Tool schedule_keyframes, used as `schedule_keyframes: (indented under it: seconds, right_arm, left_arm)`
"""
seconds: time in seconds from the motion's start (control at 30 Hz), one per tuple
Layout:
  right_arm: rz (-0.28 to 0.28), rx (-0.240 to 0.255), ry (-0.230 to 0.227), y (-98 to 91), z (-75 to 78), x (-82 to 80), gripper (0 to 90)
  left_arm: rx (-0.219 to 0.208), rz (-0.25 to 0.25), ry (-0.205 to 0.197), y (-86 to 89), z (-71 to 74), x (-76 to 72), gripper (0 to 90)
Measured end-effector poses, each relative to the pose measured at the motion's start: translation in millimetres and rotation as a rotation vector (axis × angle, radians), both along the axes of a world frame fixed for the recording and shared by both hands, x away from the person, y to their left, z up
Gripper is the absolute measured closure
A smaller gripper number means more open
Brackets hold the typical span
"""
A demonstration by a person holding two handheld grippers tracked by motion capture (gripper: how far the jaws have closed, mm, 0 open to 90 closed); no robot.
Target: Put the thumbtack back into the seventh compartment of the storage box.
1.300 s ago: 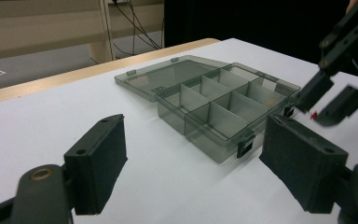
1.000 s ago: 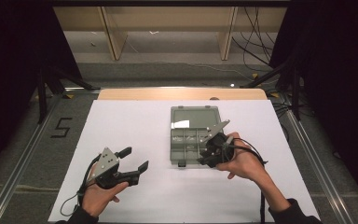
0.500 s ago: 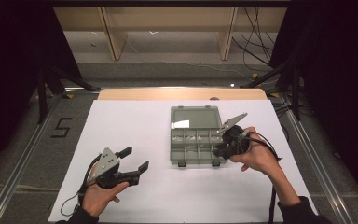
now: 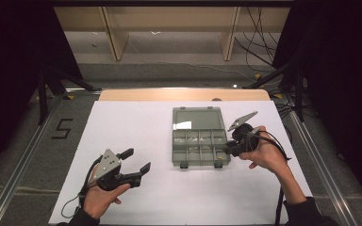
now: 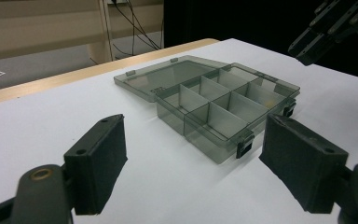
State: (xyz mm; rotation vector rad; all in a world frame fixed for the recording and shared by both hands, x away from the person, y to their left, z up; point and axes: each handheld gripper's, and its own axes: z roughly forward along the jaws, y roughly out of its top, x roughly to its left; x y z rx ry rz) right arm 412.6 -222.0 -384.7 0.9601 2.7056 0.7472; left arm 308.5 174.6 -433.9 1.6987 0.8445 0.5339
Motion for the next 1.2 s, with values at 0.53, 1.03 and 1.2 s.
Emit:
schedule_keyframes:
  seconds: [0.53, 1.03, 1.2]
  right_arm:
    - [-0.01, -0.01, 0.006, -3.5, -7.3, 6.9, 70.3]
    - [-0.01, -0.018, 0.025, 3.3, -25.0, 17.1, 70.3]
    - [-0.002, -0.023, 0.026, 6.7, -29.7, 19.4, 70.3]
  left_arm:
    - [0.003, 0.009, 0.006, -0.4, 0.4, -1.1, 21.2]
    - [0.006, 0.008, 0.007, -1.0, 0.3, -1.2, 21.2]
    - [0.006, 0.007, 0.007, -1.2, 0.3, -1.3, 21.2]
